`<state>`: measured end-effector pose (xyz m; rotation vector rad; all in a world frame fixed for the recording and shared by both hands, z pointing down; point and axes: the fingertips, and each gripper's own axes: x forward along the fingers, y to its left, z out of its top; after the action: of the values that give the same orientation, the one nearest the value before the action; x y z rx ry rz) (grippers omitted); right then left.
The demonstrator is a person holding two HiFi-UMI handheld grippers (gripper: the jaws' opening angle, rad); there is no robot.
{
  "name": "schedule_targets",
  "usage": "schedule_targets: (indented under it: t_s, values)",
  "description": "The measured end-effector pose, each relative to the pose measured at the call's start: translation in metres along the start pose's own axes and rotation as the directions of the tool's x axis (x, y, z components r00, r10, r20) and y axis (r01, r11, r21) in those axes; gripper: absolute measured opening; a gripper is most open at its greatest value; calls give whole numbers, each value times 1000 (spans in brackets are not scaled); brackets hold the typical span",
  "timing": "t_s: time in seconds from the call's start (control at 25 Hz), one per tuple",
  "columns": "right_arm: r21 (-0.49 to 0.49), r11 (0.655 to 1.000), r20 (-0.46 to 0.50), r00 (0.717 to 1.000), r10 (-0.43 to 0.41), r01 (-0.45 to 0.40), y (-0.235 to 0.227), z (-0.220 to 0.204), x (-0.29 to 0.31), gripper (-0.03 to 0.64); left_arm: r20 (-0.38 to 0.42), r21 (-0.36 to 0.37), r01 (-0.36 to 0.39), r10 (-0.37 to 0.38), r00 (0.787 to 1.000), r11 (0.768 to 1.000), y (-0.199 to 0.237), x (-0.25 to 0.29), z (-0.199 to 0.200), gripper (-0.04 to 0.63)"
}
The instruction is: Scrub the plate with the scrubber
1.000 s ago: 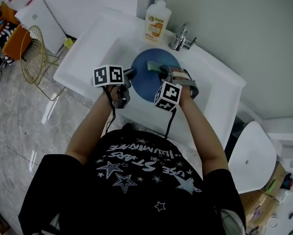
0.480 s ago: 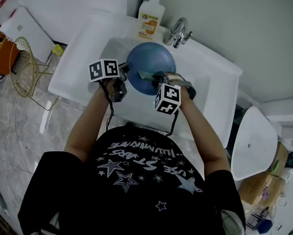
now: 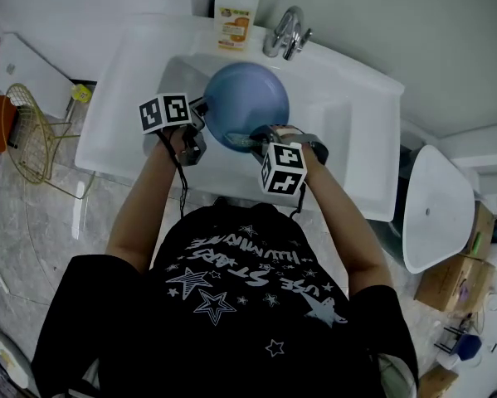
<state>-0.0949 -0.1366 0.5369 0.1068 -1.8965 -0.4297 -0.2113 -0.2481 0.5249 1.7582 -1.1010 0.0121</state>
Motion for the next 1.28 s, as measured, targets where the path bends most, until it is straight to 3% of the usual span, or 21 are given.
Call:
schedule_targets:
  t_s: [0.2,0.32,0.4,0.6,0.92,1.12,1.28]
  values:
    - [8,1000,10,1000,-13,13,-2,-9,-12,112,-16,12,17,-17,1000,1000,-6,7,-6,63]
    - [-15,995,-6,995,-97,97,-19,-21,-24,112,-20,19,22,-22,1000,1000,-11,10,-10,62]
    - [-80,982,-36,984,-177,174,-36,-30,-30,112,-22,21,37,-36,999,999,-16,11,-13,63]
    - [-287,895,-42,929,-368,342,-77,-33,-41,112,-41,37,70,-68,997,997,-34,11,-23,62]
    - [-403,795,115,887,-447,453,-112,-19,-43,112,-30,25,97,-96,995,995,-54,3,-36,61]
    - [-373,818,117,897,-426,438,-113,-28,-37,112,2,23,89,-89,996,996,-60,-7,-39,61]
    - [-285,865,67,909,-411,413,-113,-45,-34,112,39,18,61,-61,997,998,-59,-12,-35,64]
